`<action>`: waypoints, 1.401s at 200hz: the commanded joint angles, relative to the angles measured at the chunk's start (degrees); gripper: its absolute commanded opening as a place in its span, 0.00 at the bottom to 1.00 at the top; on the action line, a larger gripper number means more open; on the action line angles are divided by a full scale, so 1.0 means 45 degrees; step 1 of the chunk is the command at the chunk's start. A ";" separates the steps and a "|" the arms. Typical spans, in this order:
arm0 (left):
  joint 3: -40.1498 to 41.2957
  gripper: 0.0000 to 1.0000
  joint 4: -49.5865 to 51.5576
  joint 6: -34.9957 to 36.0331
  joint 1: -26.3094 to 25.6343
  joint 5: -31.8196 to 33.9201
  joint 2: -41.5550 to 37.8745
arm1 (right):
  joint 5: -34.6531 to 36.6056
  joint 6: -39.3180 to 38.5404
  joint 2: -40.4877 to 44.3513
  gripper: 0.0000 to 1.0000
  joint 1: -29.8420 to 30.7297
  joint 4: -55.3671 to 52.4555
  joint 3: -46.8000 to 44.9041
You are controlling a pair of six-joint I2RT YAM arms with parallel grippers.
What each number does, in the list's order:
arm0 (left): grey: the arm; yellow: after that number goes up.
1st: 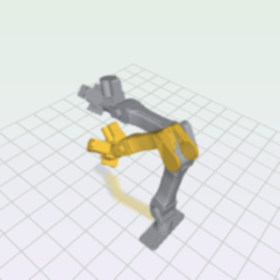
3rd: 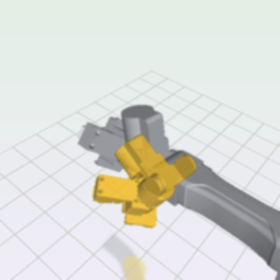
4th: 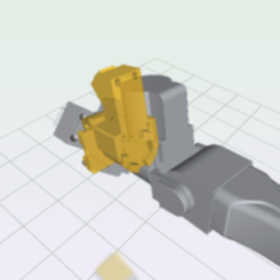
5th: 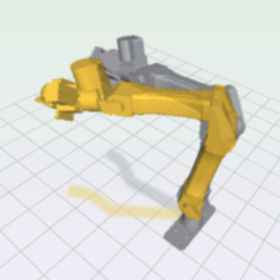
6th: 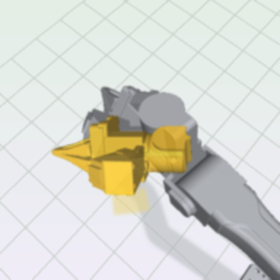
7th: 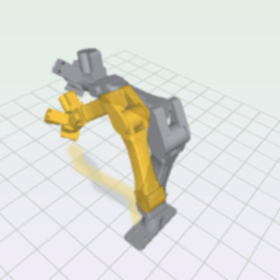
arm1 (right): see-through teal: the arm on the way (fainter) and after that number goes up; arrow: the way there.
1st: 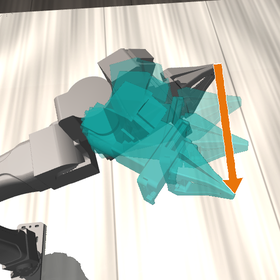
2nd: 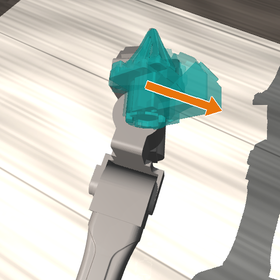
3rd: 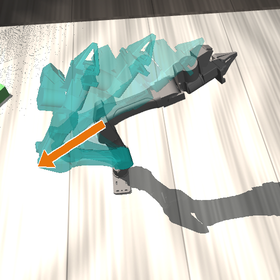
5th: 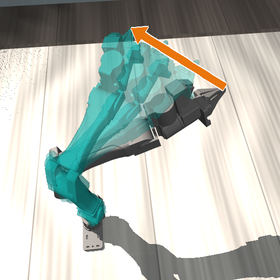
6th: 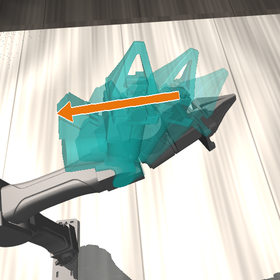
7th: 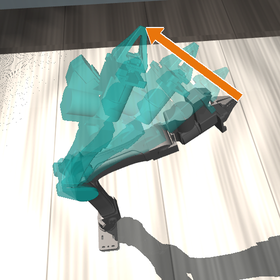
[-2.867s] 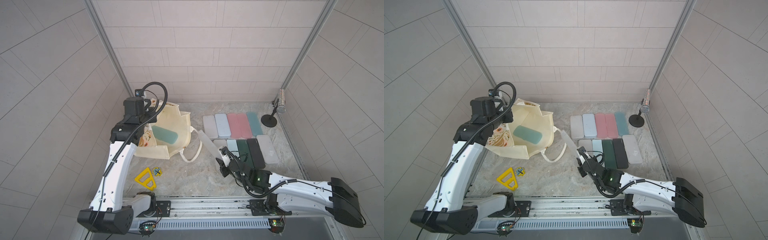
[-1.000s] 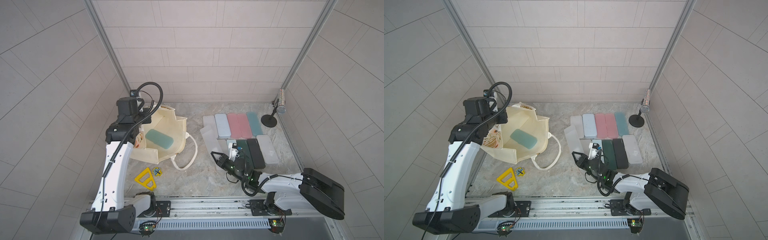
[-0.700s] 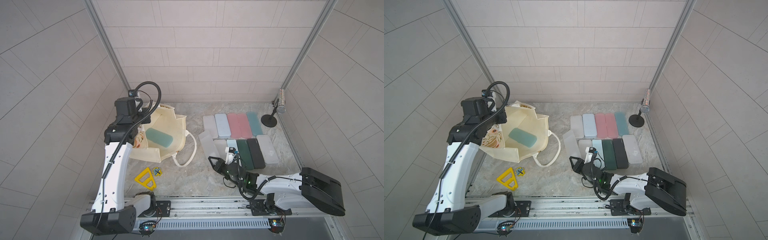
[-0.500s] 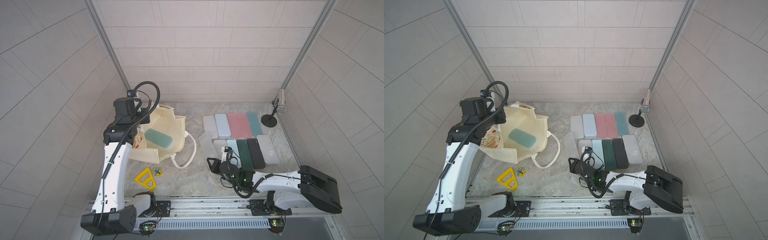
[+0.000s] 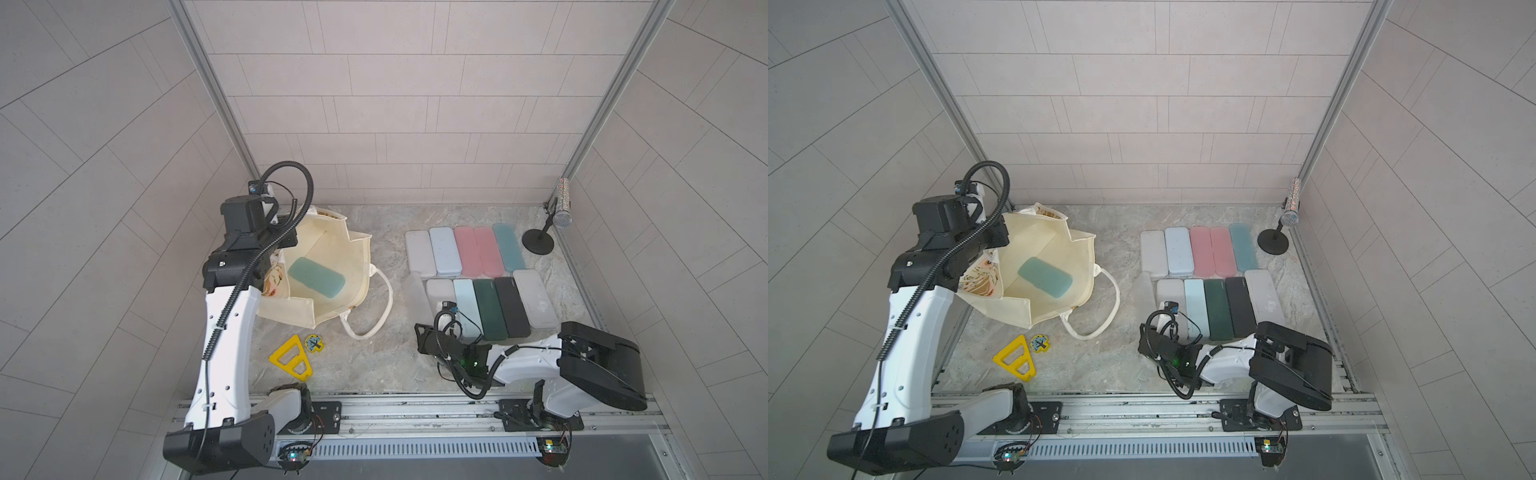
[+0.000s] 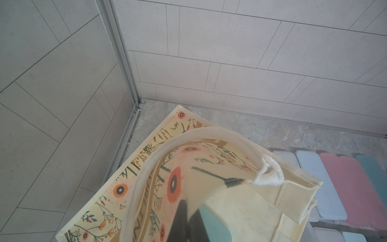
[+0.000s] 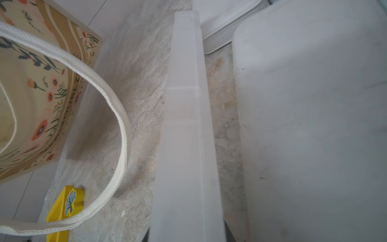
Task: Take out the pencil case from the canvas bag
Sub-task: Place the pencil case at the center of the board.
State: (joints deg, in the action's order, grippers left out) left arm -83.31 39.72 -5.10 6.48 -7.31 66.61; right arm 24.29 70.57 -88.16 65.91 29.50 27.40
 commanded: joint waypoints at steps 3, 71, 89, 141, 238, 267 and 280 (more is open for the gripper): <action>-0.0061 0.00 -0.1142 -0.0255 0.0145 -0.0387 -0.0394 | -0.0153 0.0313 -0.0466 0.26 0.0139 0.0763 0.0398; -0.0011 0.00 -0.1189 -0.0529 0.1167 -0.0689 -0.0371 | 0.2990 -0.3844 -0.1458 0.21 0.0901 -0.8894 0.4649; -0.0021 0.00 -0.1191 -0.0524 0.1252 -0.0777 -0.0359 | 0.3836 -0.3929 -0.1781 0.21 0.1282 -1.0053 0.5116; -0.0022 0.00 -0.1191 -0.0528 0.1490 -0.0817 -0.0409 | 0.5941 -0.4742 -0.3397 0.24 0.1740 -1.3922 0.7952; 0.0084 0.00 -0.1408 -0.0718 0.1821 -0.1443 -0.0339 | 0.6266 -0.5020 -0.5043 0.55 0.1992 -1.4967 0.9361; 0.0119 0.00 -0.1425 -0.0746 0.1909 -0.1519 -0.0350 | 0.5843 -0.5398 -0.4794 0.64 0.2071 -1.4613 0.9405; 0.0134 0.00 -0.1431 -0.0757 0.1920 -0.1567 -0.0336 | 0.5554 -0.5850 -0.4358 0.68 0.2200 -1.3941 0.9191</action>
State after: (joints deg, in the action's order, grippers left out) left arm -82.56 39.16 -7.77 14.61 -13.15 66.61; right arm 50.26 46.35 -110.96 74.76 -35.81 69.04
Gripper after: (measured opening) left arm 0.050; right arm 0.656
